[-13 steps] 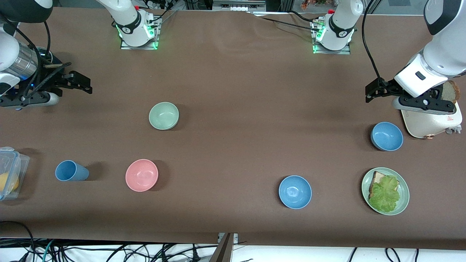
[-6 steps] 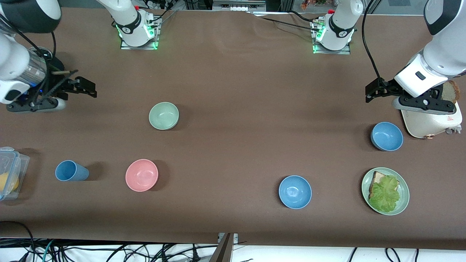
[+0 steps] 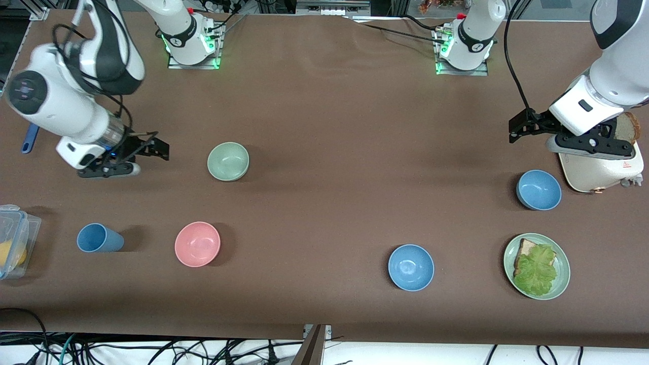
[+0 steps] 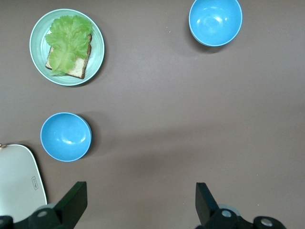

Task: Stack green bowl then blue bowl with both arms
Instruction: 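Reach the right gripper down to the pale green bowl's rim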

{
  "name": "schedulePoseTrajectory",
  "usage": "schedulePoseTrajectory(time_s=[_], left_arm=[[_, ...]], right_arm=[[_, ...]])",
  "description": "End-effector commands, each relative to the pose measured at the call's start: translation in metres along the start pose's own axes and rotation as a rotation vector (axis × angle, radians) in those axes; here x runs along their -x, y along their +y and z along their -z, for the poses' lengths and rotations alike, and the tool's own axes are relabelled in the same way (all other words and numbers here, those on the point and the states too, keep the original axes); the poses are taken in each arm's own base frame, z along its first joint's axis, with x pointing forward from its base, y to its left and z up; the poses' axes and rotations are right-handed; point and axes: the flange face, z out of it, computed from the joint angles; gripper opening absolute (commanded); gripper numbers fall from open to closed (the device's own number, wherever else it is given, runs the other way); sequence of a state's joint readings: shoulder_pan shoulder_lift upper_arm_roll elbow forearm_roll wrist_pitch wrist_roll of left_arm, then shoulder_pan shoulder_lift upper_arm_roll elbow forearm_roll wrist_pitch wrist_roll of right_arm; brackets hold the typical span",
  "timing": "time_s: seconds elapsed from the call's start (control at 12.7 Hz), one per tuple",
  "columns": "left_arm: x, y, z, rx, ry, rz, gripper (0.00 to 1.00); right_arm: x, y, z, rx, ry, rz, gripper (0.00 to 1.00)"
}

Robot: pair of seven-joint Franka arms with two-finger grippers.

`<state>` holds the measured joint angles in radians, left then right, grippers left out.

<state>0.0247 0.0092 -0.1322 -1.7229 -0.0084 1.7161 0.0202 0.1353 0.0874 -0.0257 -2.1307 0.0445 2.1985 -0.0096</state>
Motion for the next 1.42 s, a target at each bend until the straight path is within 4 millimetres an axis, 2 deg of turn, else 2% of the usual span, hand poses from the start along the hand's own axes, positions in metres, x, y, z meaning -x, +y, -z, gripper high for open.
schedulePoseTrajectory(time_s=[0.0, 0.16, 0.24, 0.47, 0.71, 0.94, 1.02, 1.18, 1.34], left_arm=[[0.002, -0.003, 0.002, -0.015, 0.002, 0.001, 1.00], [0.002, -0.002, 0.002, -0.015, 0.002, 0.001, 1.00], [0.002, -0.001, 0.002, -0.015, 0.002, 0.000, 1.00], [0.002, -0.002, 0.002, -0.015, 0.002, 0.001, 1.00], [0.002, -0.002, 0.002, -0.015, 0.002, 0.001, 1.00], [0.002, -0.002, 0.002, -0.015, 0.002, 0.001, 1.00], [0.002, -0.002, 0.002, -0.015, 0.002, 0.001, 1.00], [0.002, -0.002, 0.002, -0.015, 0.002, 0.001, 1.00], [0.002, -0.003, 0.002, -0.015, 0.002, 0.003, 1.00]], right_arm=[[0.019, -0.016, -0.046, -0.010, 0.052, -0.005, 0.99], [0.017, -0.050, -0.072, -0.021, 0.054, -0.044, 0.99], [0.019, -0.061, -0.088, -0.026, 0.057, -0.051, 0.99], [0.026, -0.072, -0.127, -0.036, 0.085, -0.032, 0.99], [0.029, -0.076, -0.151, -0.042, 0.093, -0.039, 0.97], [0.032, -0.085, -0.165, -0.044, 0.080, -0.061, 0.80], [0.032, -0.086, -0.166, -0.044, 0.079, -0.065, 0.71], [0.033, -0.086, -0.167, -0.044, 0.075, -0.071, 0.33], [0.033, -0.086, -0.168, -0.043, 0.069, -0.071, 0.00]])
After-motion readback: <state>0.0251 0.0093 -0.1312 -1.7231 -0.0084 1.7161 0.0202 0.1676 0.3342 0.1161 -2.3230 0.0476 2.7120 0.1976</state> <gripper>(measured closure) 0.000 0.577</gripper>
